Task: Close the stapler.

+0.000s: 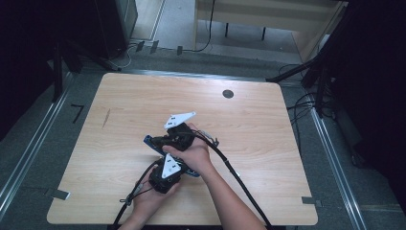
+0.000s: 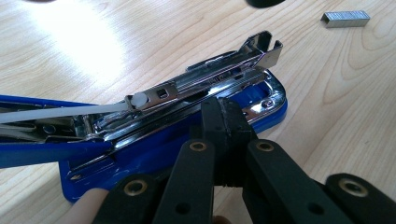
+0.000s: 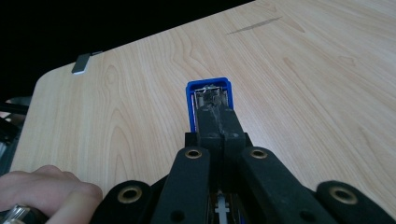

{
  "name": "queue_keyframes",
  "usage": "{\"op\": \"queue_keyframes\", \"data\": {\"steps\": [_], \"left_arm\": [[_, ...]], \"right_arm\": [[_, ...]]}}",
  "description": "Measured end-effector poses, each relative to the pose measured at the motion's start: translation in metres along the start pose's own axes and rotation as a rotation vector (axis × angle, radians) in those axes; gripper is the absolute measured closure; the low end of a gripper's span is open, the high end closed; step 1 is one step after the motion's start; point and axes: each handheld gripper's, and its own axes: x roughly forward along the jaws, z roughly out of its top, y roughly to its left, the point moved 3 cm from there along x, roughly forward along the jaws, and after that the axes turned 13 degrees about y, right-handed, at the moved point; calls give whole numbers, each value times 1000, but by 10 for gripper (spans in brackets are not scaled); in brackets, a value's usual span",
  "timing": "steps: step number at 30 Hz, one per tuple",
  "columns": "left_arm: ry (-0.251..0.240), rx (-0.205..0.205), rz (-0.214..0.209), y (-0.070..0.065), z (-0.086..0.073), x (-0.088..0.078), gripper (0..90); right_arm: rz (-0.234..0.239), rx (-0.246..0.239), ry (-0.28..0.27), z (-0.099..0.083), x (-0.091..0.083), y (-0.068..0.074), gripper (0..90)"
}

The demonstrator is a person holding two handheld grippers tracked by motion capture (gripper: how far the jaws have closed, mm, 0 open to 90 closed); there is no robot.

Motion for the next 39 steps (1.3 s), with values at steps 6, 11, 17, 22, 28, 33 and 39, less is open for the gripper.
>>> {"op": "queue_keyframes", "data": {"steps": [6,11,17,22,28,33,39], "left_arm": [[0,-4,-5,0,0,0,900],[1,-3,-4,0,0,0,900],[2,-2,-5,-1,0,0,900],[2,0,-5,0,0,0,900],[4,1,-5,0,0,0,900],[3,-1,-6,0,0,0,900],[4,0,-5,0,0,0,900]], "right_arm": [[21,-3,1,0,5,-3,900],[28,1,0,0,8,-4,900],[32,9,1,0,13,-5,900],[29,-2,34,-3,19,-7,900],[21,-1,64,-6,27,-9,900],[7,4,116,-9,34,-9,900],[8,10,135,-10,37,-10,900]]}}
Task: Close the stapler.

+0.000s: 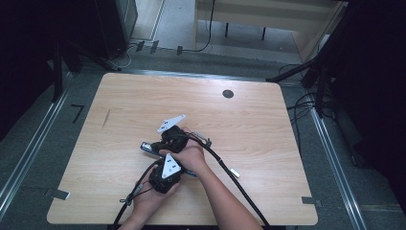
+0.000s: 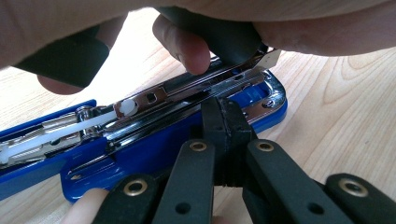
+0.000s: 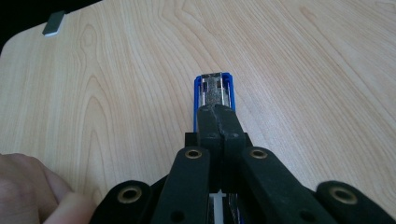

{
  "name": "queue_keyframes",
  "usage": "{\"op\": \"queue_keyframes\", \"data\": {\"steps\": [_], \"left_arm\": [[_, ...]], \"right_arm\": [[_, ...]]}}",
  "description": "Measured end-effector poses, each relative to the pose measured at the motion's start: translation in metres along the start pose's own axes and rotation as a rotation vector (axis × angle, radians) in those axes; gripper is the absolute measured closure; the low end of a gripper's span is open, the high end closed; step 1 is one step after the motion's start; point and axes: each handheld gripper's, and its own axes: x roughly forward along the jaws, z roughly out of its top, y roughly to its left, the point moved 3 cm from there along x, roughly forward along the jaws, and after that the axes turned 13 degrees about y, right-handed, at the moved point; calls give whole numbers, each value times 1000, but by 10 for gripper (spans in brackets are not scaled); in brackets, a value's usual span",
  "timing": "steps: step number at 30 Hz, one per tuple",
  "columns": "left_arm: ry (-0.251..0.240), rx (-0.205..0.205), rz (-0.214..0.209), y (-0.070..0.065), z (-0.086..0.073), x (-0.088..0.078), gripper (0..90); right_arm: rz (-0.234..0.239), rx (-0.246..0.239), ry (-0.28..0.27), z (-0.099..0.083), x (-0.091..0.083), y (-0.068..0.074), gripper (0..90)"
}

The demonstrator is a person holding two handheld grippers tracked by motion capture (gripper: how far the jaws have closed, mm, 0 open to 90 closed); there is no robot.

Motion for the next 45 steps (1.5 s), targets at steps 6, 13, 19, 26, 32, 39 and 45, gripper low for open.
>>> {"op": "queue_keyframes", "data": {"steps": [6,13,19,26,32,39,45], "left_arm": [[-1,-4,-5,1,0,0,900],[-3,-10,-9,1,0,0,900],[-2,-8,-7,1,0,0,900],[-3,-8,-4,1,0,0,900],[-3,-10,-7,1,0,0,900],[-3,-9,-6,1,0,0,900],[-2,-8,-4,1,0,0,900]], "right_arm": [[-10,6,10,0,-3,0,900],[-12,24,-36,-2,-22,-3,900],[-54,43,-49,-11,-42,-6,900],[-114,78,-78,-32,-65,-10,900],[-151,97,-97,-49,-83,-9,900],[-185,114,-124,-67,-101,-9,900],[-219,135,-137,-87,-115,-8,900]]}}
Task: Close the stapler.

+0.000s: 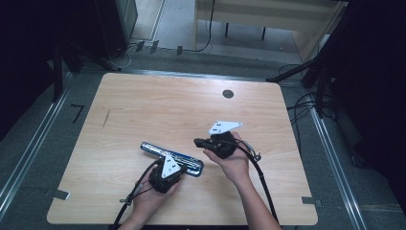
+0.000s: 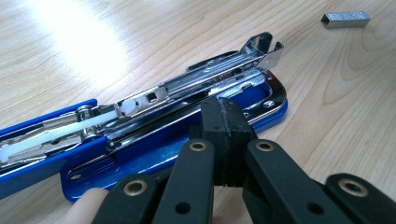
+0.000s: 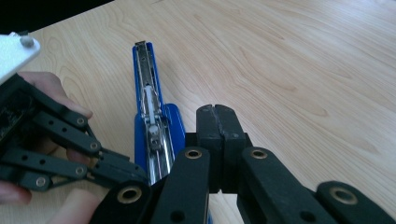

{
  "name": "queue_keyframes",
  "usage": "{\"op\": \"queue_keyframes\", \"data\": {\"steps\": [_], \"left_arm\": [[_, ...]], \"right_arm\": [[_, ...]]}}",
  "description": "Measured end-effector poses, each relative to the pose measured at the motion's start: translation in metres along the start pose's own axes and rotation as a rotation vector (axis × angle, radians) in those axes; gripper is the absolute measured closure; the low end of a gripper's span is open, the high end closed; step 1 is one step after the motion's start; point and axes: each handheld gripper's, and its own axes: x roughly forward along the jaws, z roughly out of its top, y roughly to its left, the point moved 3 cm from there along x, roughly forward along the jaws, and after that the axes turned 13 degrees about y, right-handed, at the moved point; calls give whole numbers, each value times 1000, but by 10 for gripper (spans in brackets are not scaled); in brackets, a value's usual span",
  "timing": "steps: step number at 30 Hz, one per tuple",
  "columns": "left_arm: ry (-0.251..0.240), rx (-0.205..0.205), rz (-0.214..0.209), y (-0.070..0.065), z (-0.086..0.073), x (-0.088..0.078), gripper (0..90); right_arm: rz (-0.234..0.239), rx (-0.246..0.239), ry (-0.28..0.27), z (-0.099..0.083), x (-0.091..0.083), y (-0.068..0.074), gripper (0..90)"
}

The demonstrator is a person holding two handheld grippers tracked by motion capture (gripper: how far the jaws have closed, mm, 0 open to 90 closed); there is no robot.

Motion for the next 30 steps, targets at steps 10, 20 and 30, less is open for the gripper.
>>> {"op": "queue_keyframes", "data": {"steps": [10,20,30], "left_arm": [[1,-5,5,1,-1,-1,900],[0,-11,3,2,-2,-1,900],[0,-12,-1,2,-2,-1,900]], "right_arm": [[-38,45,-17,-29,-19,-8,900],[-69,94,-23,-61,-34,-17,900],[-116,125,6,-92,-48,-21,900]]}}
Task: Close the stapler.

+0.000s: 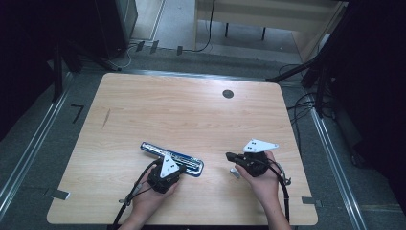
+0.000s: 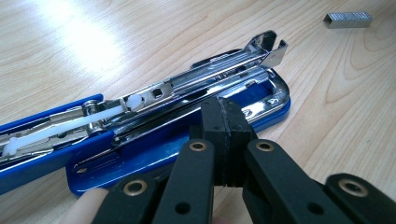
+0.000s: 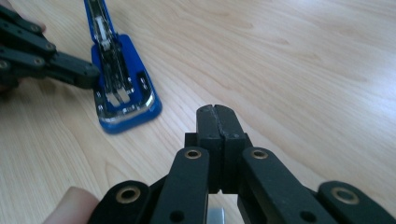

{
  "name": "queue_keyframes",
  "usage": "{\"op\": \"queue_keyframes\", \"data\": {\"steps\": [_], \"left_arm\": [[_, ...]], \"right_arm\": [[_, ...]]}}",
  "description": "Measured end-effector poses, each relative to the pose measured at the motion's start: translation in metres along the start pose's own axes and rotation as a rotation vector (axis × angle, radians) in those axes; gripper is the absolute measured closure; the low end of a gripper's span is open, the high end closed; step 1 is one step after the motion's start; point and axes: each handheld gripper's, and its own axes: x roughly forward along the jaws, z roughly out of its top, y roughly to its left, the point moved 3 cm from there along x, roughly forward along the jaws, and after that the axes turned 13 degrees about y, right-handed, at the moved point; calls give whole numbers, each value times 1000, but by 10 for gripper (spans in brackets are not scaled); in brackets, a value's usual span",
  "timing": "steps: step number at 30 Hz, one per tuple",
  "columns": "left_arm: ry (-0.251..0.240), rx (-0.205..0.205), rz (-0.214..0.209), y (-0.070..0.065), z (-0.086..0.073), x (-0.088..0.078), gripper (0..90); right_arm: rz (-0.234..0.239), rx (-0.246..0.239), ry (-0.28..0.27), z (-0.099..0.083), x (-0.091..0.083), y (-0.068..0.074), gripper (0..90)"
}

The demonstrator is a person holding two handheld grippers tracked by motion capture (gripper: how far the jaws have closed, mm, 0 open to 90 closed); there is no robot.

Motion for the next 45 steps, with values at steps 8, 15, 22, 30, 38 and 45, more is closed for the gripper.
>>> {"op": "queue_keyframes", "data": {"steps": [8,15,22,30,38,45], "left_arm": [[1,3,2,0,0,0,900],[1,3,2,0,0,0,900],[2,0,0,0,0,0,900],[0,-3,-1,0,0,0,900],[0,-3,-1,0,0,0,900],[1,-4,-2,1,0,0,900]], "right_arm": [[-11,19,15,-21,-7,-3,874],[-24,35,38,-41,-13,-2,860],[-47,49,59,-51,-14,0,851],[-42,71,84,-57,-11,1,814],[-46,62,114,-56,-4,4,771],[-72,58,126,-56,-1,5,748]]}}
